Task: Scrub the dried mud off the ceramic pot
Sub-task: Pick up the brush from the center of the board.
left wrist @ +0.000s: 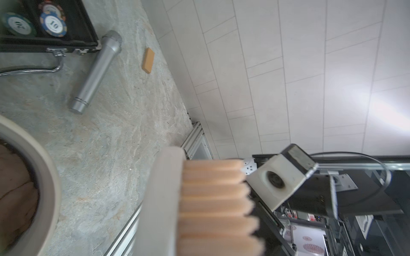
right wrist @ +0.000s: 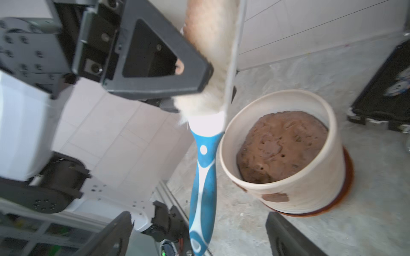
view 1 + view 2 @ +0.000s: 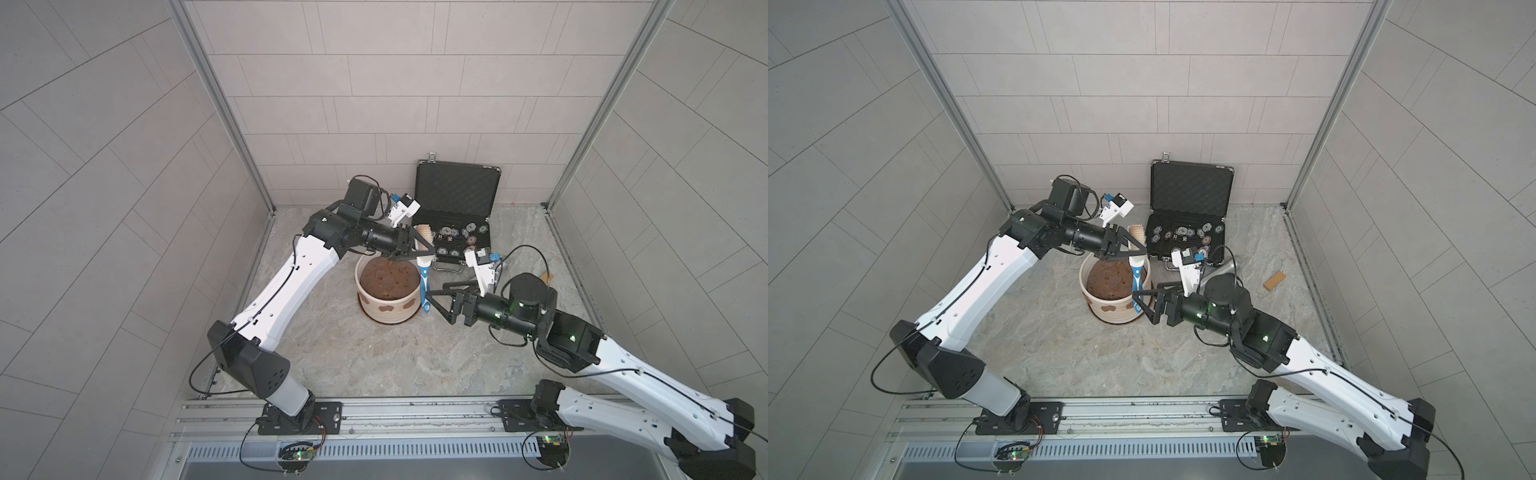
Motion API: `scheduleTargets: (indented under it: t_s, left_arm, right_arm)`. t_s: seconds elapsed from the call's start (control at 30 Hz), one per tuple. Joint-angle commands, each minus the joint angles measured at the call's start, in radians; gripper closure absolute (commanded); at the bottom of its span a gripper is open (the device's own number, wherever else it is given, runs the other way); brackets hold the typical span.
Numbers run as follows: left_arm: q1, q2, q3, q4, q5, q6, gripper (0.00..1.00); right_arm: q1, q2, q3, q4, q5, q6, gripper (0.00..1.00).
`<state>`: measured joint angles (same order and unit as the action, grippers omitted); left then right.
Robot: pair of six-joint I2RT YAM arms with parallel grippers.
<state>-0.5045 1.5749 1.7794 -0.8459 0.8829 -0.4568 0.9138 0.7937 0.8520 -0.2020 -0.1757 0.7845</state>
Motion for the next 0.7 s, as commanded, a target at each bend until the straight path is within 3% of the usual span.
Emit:
scheduleTargets:
  t_s: [0.0,0.1,0.33,0.53,0.67]
  left_arm:
    - [0.007,-0.036,0.047,0.004,0.181,0.023,0.71]
    - [0.007,-0.043,0.045,0.035,0.263,-0.001,0.71]
    - [0.008,-0.065,0.042,0.057,0.328,-0.026,0.71]
    - [0.012,-0.070,0.023,0.083,0.342,-0.048,0.71]
    - [0.015,-0.073,0.018,0.090,0.318,-0.060,0.71]
  right_arm:
    - [-0.010,-0.048,-0.043,0.224,-0.135,0.029,0.01]
    - [-0.023,-0.052,-0.089,0.368,-0.148,0.061,0.05]
    - [-0.052,0.043,-0.127,0.599,-0.259,0.141,0.06]
    - [-0.051,0.120,-0.179,0.849,-0.239,0.236,0.13]
    - [-0.050,0.155,-0.181,0.907,-0.219,0.251,0.15]
